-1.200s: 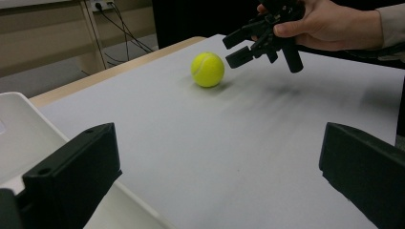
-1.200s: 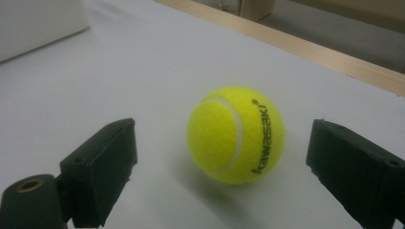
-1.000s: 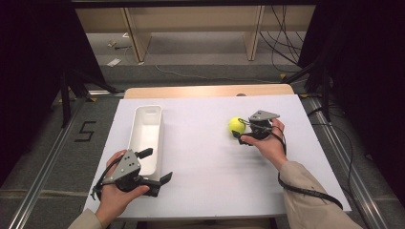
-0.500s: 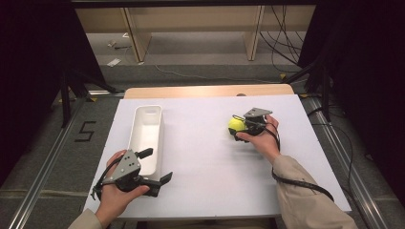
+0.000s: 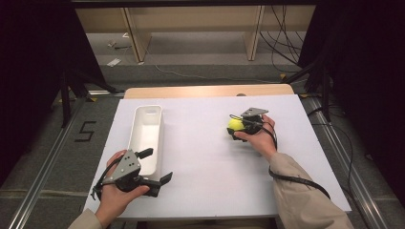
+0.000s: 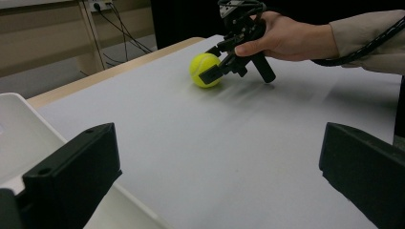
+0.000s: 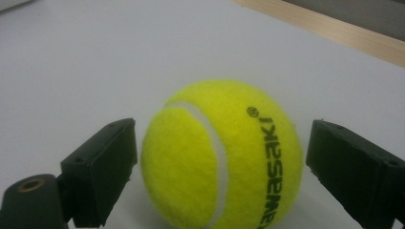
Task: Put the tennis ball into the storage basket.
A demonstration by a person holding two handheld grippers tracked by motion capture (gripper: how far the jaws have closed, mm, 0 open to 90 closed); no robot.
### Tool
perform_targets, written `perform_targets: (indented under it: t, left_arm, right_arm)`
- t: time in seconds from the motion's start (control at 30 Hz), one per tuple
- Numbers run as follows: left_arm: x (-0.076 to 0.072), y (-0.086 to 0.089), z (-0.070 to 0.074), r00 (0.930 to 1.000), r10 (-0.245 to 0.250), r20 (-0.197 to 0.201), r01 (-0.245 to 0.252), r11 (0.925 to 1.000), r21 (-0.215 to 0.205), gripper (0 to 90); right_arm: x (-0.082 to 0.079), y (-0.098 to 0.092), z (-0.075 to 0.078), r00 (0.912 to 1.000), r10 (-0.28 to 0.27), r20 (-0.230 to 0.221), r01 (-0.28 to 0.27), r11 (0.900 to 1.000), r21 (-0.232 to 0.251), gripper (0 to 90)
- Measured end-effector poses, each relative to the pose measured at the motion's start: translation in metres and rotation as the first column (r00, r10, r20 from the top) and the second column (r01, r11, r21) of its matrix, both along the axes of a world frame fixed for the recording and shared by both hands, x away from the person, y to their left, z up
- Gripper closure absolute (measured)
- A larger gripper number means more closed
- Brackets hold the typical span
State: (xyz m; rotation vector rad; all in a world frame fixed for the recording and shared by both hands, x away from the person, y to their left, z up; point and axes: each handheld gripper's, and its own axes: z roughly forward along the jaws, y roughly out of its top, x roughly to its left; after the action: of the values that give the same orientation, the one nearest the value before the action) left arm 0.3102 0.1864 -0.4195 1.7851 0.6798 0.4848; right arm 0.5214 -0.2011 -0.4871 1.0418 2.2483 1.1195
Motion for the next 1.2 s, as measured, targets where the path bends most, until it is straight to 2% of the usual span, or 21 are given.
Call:
perform_targets:
  t: [0.2,0.33,0.87,1.03,1.2]
  left_arm:
    - [-0.0003,-0.0003,0.0000,1.0000,0.001,-0.001,-0.001,1.0000,-0.001,0.0]
    - [-0.0003,-0.0002,0.0001,1.0000,0.001,-0.001,-0.001,1.0000,-0.001,0.0]
    - [-0.0010,0.0001,0.0006,1.0000,0.002,0.001,-0.002,1.0000,-0.005,0.0]
    - [-0.0011,0.0002,0.0006,1.0000,0.002,0.001,-0.002,1.0000,-0.006,0.0]
    - [-0.0010,0.0003,0.0005,1.0000,0.002,0.001,-0.002,1.0000,-0.005,0.0]
  right_arm:
    - [-0.0011,0.0002,-0.0006,1.0000,0.004,0.001,-0.004,1.000,-0.002,17.0]
    - [-0.0015,-0.0015,-0.0004,0.9999,0.004,0.010,-0.005,1.000,0.007,25.0]
    - [-0.0021,-0.0025,0.0006,0.9999,0.005,0.010,-0.005,1.000,0.010,26.9]
    - [-0.0029,-0.0022,0.0025,1.0000,0.010,0.001,-0.010,1.000,0.021,26.9]
    - [-0.0026,-0.0040,0.0064,0.9999,0.007,0.012,-0.007,0.999,0.039,26.9]
